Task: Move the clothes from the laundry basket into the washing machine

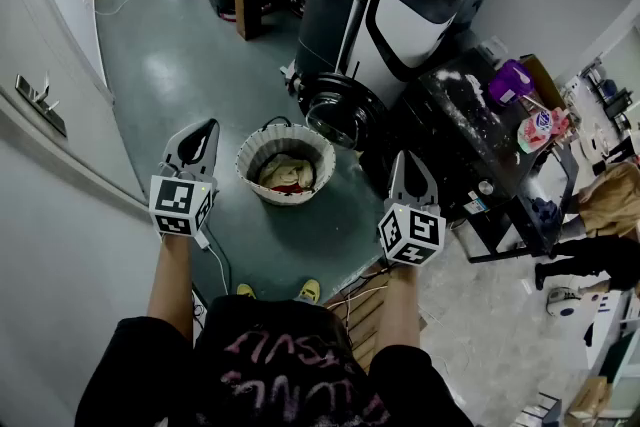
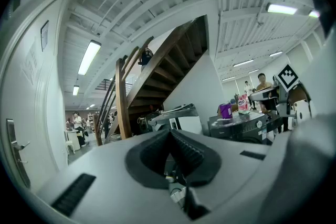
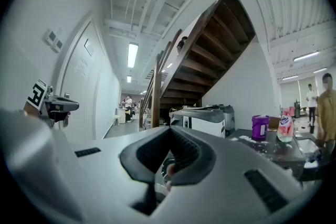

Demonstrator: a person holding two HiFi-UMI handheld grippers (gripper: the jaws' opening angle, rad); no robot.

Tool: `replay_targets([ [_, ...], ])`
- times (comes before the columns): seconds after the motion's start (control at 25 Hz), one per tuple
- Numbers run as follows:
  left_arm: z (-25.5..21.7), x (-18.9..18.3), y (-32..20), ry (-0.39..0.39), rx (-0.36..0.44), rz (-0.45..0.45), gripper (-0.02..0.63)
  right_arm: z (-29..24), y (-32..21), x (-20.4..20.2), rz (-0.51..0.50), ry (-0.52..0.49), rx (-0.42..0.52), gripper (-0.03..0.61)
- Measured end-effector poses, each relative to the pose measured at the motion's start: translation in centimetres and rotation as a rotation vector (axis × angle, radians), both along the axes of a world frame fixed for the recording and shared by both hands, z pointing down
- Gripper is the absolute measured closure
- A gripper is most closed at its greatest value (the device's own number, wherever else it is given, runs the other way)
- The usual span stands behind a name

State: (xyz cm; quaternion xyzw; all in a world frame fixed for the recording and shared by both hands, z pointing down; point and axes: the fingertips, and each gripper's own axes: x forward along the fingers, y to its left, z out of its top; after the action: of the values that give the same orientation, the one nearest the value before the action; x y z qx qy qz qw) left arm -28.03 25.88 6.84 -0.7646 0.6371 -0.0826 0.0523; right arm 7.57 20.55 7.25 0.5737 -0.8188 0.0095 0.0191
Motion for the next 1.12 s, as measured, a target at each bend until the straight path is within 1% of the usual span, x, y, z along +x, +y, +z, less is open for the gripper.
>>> replay_targets([
  [0.48,0.5,0.1,0.1,0.008,-0.011,0.005,0.604,0.1,0.4,-0.2,0.005,-0.019,0.01,0.575],
  [0.6,0.7,0.0,0.2,0.008,-0.016,0.002,0.604,0.0,0.4,-0.6,-0.003,-0.006,0.03,0.575],
  [0.72,0.7,0.1,0.1,0.01,-0.019,0.002,0.605,0.1,0.3,-0.8,-0.015,-0.019,0.028,0.574],
  [1.12,1.1,0.6,0.1,0.014,-0.028,-0.012,0.604,0.3,0.2,0.1,0.003,-0.019,0.026,0.572],
])
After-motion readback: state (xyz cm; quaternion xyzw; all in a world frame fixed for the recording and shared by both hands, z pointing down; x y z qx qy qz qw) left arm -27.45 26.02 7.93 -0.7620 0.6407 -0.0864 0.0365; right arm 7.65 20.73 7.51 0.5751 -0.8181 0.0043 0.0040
